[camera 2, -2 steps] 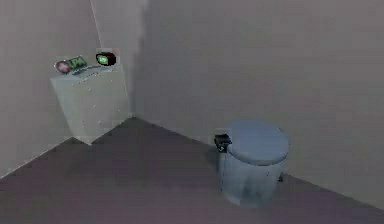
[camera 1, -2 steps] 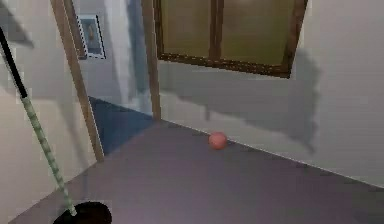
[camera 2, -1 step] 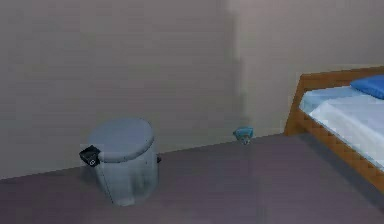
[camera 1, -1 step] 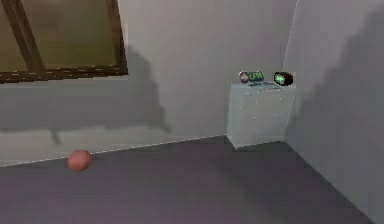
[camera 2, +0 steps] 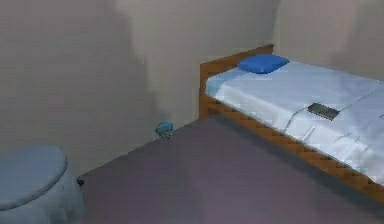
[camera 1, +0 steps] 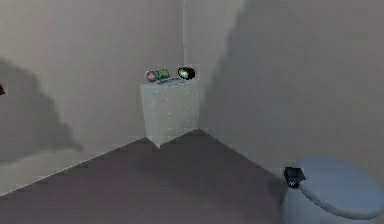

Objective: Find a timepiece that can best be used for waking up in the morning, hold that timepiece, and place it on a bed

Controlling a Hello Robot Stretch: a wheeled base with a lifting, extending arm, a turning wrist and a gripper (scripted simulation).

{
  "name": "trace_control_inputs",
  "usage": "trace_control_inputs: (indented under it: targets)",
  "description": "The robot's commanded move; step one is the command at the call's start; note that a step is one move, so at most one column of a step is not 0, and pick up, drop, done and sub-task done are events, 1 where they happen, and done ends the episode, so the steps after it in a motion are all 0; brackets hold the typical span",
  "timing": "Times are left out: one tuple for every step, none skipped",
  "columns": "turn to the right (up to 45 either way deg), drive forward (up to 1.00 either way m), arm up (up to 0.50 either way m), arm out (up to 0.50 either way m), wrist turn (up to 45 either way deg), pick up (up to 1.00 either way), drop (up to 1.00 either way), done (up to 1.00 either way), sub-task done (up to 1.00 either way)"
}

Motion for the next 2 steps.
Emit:
trace_control_inputs:
  targets:
    - [0.0,1.0,0.0,0.0,0.0,0.0,0.0,0.0,0.0]
    - [0.0,0.35,0.0,0.0,0.0,0.0,0.0,0.0,0.0]
